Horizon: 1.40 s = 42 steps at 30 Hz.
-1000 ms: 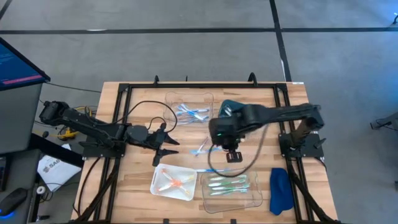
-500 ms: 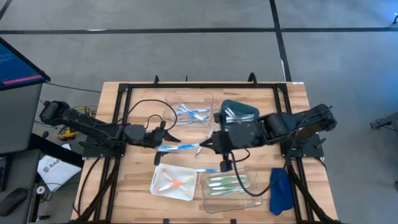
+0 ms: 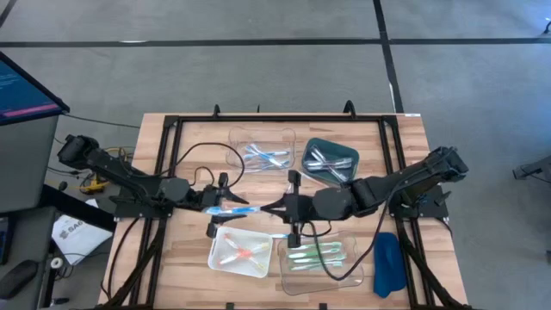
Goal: Pick & Place Toothbrushes
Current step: Put the blue toothbrush into the top transparent bin
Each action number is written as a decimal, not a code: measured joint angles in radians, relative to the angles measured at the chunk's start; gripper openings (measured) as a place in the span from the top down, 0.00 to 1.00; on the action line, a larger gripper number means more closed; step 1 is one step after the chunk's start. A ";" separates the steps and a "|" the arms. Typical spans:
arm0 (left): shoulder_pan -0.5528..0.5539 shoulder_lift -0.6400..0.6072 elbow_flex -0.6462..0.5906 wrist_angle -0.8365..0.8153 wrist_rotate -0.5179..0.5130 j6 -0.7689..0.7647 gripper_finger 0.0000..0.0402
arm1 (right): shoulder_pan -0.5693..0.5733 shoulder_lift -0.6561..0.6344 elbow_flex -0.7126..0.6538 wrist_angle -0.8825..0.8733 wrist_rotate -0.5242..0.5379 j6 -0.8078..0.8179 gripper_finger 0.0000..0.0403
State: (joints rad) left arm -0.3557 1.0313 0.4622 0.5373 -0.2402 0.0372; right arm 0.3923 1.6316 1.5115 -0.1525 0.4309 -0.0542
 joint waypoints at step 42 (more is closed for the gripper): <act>-0.007 -0.106 0.001 0.418 -0.044 0.220 0.59 | -0.071 0.019 -0.309 0.573 -0.011 0.123 1.00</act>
State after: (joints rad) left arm -0.3626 0.9249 0.4629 0.9550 -0.2846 0.2577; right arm 0.3214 1.6506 1.2022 0.4209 0.4202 0.0690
